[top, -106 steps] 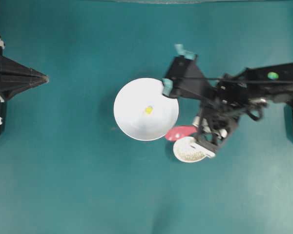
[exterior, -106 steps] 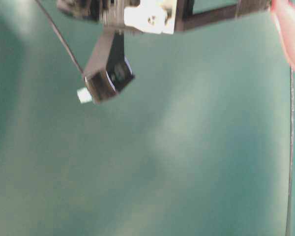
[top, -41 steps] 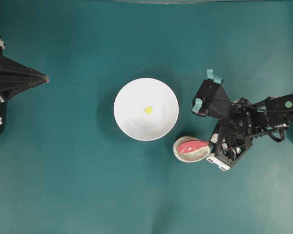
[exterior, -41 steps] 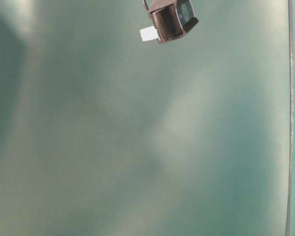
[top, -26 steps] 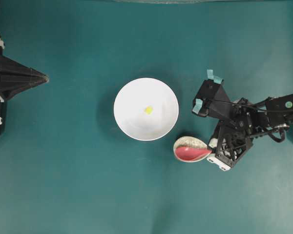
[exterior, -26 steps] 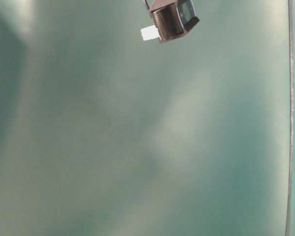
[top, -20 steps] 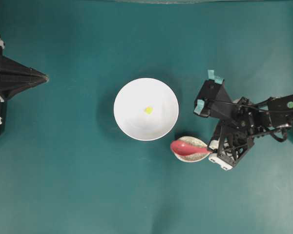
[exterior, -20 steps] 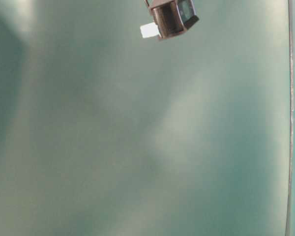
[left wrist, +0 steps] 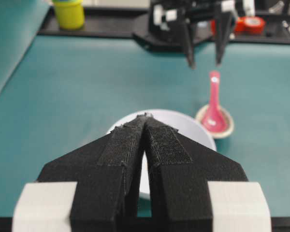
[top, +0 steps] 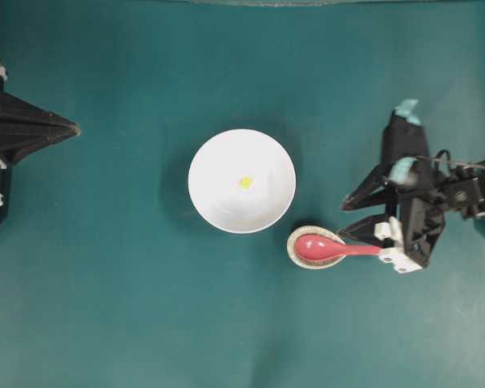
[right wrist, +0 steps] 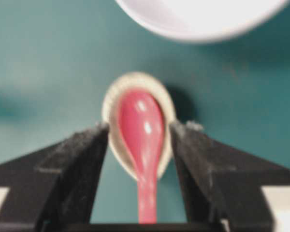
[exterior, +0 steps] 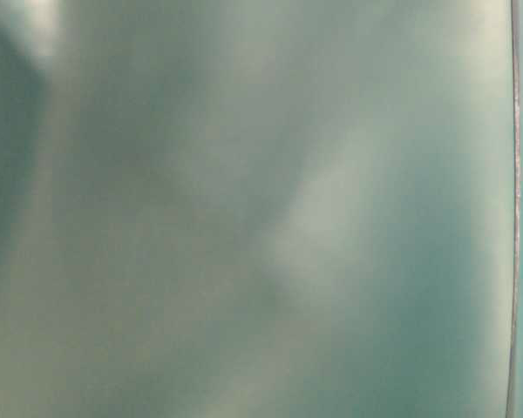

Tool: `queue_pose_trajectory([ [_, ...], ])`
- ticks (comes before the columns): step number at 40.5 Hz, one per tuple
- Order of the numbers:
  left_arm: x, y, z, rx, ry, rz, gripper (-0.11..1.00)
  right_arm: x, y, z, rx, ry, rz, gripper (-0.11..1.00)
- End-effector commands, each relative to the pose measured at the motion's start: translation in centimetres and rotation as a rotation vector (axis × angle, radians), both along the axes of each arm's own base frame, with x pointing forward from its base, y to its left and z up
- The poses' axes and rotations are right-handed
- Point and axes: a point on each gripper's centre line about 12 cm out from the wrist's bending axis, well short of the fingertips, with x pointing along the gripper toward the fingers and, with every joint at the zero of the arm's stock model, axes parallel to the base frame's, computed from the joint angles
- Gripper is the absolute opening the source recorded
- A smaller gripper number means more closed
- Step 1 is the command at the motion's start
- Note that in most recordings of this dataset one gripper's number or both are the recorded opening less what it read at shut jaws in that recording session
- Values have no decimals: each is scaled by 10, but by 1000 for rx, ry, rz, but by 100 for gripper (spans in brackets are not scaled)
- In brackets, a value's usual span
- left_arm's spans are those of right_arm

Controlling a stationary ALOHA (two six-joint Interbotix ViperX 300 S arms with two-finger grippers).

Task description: Scoop the yellow hexagonal prism block from the bowl with a spoon using the right arm.

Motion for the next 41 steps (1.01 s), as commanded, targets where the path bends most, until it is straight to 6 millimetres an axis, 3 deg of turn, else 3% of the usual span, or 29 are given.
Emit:
queue_pose_trajectory([
  [1, 2, 1, 13, 7, -35, 4, -1, 0, -1, 8, -10, -106, 29, 56],
  [24, 2, 1, 13, 9, -36, 4, -1, -15, 0, -25, -35, -347, 139, 56],
  [41, 2, 1, 14, 8, -39, 4, -1, -38, -8, -60, -66, -490, 22, 56],
])
